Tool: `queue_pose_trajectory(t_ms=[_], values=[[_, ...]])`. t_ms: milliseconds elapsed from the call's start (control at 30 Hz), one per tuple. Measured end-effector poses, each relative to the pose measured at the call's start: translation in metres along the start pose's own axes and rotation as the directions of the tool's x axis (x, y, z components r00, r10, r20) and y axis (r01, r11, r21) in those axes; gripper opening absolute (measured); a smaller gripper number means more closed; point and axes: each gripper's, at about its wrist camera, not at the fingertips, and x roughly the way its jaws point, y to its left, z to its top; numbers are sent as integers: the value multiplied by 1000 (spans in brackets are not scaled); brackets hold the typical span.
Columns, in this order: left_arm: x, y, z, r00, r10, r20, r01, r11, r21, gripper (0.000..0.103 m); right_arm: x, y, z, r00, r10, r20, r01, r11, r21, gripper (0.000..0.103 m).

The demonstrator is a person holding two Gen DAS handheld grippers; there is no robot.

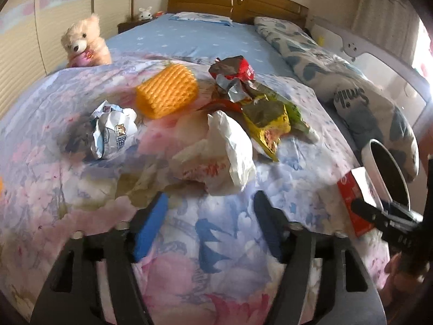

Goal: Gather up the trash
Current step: 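Grasp the crumpled white tissue with the left tool, then carry the tissue with the left tool while the right tool carries the white milk carton over the bin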

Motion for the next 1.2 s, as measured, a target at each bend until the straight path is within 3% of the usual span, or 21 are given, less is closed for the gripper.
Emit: queue_pose_trajectory(t_ms=[167, 200, 267, 400, 433, 700, 867, 1033, 1100, 1167, 1200], values=[[18, -6, 9, 999, 36, -3, -35, 999, 17, 71, -1, 4, -4, 1000, -24, 16, 24, 1000, -1, 56], [24, -8, 10, 999, 36, -14, -36, 999, 26, 66, -1, 5, -5, 999, -29, 18, 29, 1000, -2, 55], [30, -9, 9, 999, 15, -43, -13, 999, 34, 23, -1, 7, -7, 999, -49, 23, 50, 999, -11, 52], [21, -13, 4, 1000, 1, -29, 0, 998, 55, 18, -6, 7, -10, 998, -58, 38, 58, 998, -3, 51], [17, -16, 1, 1000, -3, -24, 5, 998, 65, 6, -7, 7, -10, 998, -56, 42, 56, 998, 2, 51], [-15, -47, -19, 996, -91, -7, 91, 988, 128, 1, -41, 0, -15, 993, -36, 112, 32, 999, 43, 51], [-33, -74, -22, 989, -147, 18, 141, 974, 177, 1, -66, -11, -21, 987, -39, 155, 27, 997, 78, 50], [-43, -84, -26, 987, -157, 33, 148, 970, 192, 2, -82, -23, -30, 984, -45, 174, 27, 994, 104, 50], [-43, -81, -27, 991, -131, 36, 122, 977, 173, 13, -86, -27, -34, 983, -44, 178, 24, 993, 112, 50], [-42, -75, -28, 995, -91, 50, 82, 985, 151, 51, -88, -31, -37, 982, -44, 181, 22, 992, 120, 50], [-40, -73, -28, 996, -68, 58, 59, 988, 144, 57, -90, -33, -38, 982, -42, 183, 19, 992, 125, 50]])
